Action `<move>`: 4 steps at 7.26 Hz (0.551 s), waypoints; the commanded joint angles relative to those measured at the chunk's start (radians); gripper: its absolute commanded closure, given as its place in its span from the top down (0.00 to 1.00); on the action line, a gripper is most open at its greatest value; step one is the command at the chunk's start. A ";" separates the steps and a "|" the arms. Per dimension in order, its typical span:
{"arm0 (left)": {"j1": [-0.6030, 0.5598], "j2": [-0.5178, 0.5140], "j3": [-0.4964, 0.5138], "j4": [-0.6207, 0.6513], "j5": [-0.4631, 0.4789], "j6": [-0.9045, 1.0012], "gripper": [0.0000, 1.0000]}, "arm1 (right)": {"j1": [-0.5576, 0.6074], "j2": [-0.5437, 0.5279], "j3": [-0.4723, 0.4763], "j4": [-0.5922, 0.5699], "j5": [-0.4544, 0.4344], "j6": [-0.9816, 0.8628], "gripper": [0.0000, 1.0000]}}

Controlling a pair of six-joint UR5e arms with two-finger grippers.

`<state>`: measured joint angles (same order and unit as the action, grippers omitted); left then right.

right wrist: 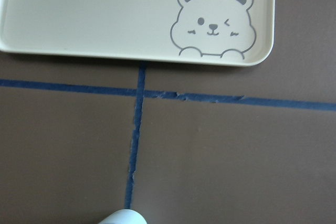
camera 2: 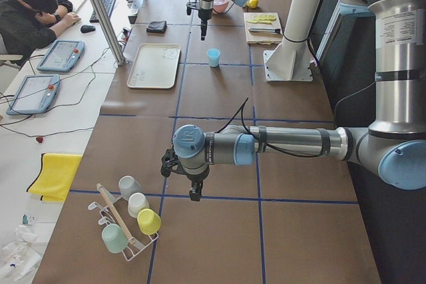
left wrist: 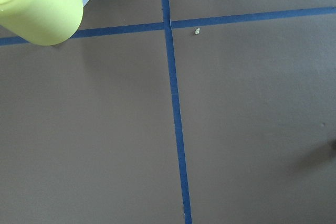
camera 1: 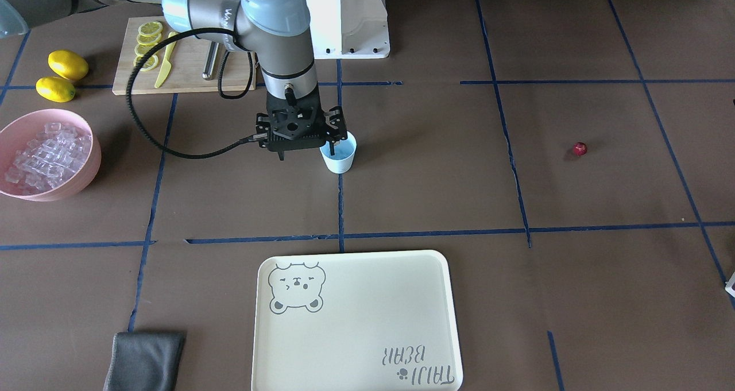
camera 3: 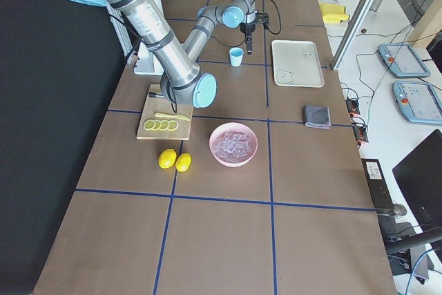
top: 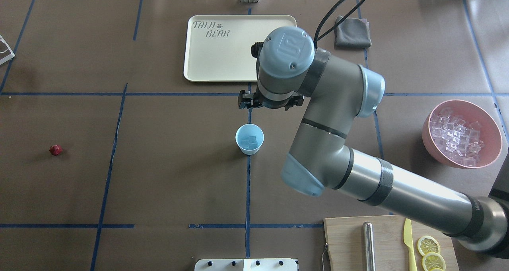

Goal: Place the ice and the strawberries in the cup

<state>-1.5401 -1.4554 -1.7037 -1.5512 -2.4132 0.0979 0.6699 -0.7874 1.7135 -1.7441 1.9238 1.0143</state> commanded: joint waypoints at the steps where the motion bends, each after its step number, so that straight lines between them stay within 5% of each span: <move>1: 0.000 -0.009 -0.005 0.000 0.009 -0.001 1.00 | 0.245 -0.106 0.110 -0.118 0.200 -0.328 1.00; 4: 0.002 -0.054 -0.004 -0.001 0.005 -0.011 1.00 | 0.524 -0.381 0.137 -0.112 0.335 -0.847 1.00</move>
<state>-1.5385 -1.4949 -1.7081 -1.5509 -2.4052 0.0889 1.0842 -1.0563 1.8441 -1.8564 2.2138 0.3807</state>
